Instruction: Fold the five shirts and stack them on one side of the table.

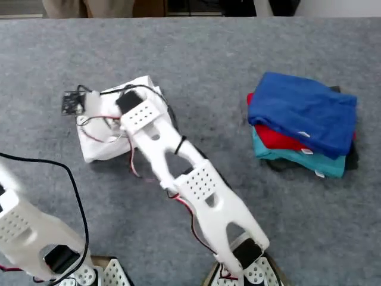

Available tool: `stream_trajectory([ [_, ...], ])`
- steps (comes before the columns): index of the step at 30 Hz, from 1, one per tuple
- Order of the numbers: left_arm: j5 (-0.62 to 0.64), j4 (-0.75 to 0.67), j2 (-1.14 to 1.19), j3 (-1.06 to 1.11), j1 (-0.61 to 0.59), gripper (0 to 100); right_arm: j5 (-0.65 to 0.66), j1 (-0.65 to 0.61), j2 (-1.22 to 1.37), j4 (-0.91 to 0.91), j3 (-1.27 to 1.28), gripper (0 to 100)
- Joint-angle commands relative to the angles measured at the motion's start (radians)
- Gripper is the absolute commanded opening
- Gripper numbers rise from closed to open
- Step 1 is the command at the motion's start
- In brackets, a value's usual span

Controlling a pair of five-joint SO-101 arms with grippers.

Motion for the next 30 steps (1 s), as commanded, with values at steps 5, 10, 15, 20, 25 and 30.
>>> stream_trajectory([
  [5, 0.028, 0.011, -0.065, -0.003, 0.034, 2, 0.017, 0.102, -0.002, 0.436, -0.213, 0.2],
  [10, 0.018, 0.011, -0.067, -0.006, 0.017, 2, -0.026, 0.257, -0.059, 0.436, -0.085, 0.2],
  [15, -0.026, 0.011, -0.065, 0.000, -0.011, 2, -0.054, 0.306, -0.268, 0.434, 0.182, 0.2],
  [20, -0.034, 0.011, -0.065, 0.000, -0.014, 2, -0.049, 0.288, -0.499, 0.427, 0.417, 0.2],
  [25, -0.132, 0.011, -0.065, 0.000, -0.031, 2, -0.054, 0.309, -0.679, 0.427, 0.518, 0.2],
  [30, -0.186, 0.011, -0.065, 0.020, 0.051, 2, -0.089, 0.340, -0.765, 0.379, 0.535, 0.2],
])
